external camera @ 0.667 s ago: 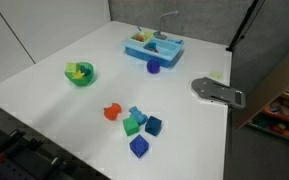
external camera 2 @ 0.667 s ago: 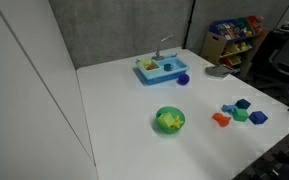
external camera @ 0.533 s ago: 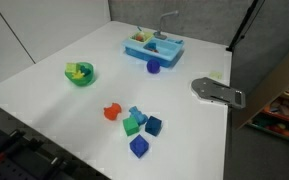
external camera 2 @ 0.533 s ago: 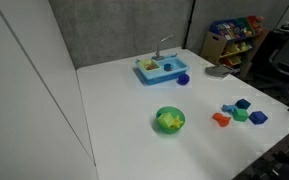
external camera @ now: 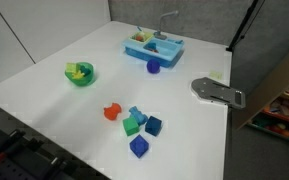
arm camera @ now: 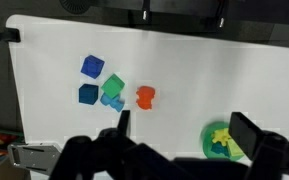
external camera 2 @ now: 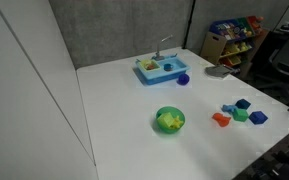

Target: Remove the yellow block from the green bowl and put it on the table

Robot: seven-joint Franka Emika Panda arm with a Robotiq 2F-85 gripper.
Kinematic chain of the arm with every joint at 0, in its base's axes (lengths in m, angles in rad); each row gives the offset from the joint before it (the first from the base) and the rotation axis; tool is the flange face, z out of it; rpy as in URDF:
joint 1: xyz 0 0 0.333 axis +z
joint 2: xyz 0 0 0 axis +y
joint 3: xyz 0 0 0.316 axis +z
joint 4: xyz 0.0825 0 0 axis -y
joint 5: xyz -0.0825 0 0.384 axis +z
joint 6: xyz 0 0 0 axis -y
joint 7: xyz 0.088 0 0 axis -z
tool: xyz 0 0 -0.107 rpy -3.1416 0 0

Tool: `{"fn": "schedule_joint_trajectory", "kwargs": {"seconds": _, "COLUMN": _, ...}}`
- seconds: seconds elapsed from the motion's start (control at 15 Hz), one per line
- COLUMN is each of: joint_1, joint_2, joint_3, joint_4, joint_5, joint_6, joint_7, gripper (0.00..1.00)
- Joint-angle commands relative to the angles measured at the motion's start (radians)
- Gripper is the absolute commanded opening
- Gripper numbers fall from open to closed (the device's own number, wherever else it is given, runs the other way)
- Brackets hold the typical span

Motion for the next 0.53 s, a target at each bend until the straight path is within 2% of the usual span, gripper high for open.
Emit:
{"fn": "schedule_joint_trajectory", "kwargs": {"seconds": 0.0, "joint_1": 0.025, "joint_2": 0.126, "joint_3": 0.007, "joint_4": 0.094, "joint_5": 0.015, "joint_6": 0.012, "joint_7": 0.011, "gripper": 1.0}}
{"fn": "schedule_joint_trajectory", "kwargs": {"seconds": 0.47, "joint_1": 0.087, "joint_2": 0.408, "joint_3": 0.038, "joint_4": 0.256, "joint_5": 0.027, "joint_6": 0.073, "joint_7": -0.01, "gripper": 1.0}}
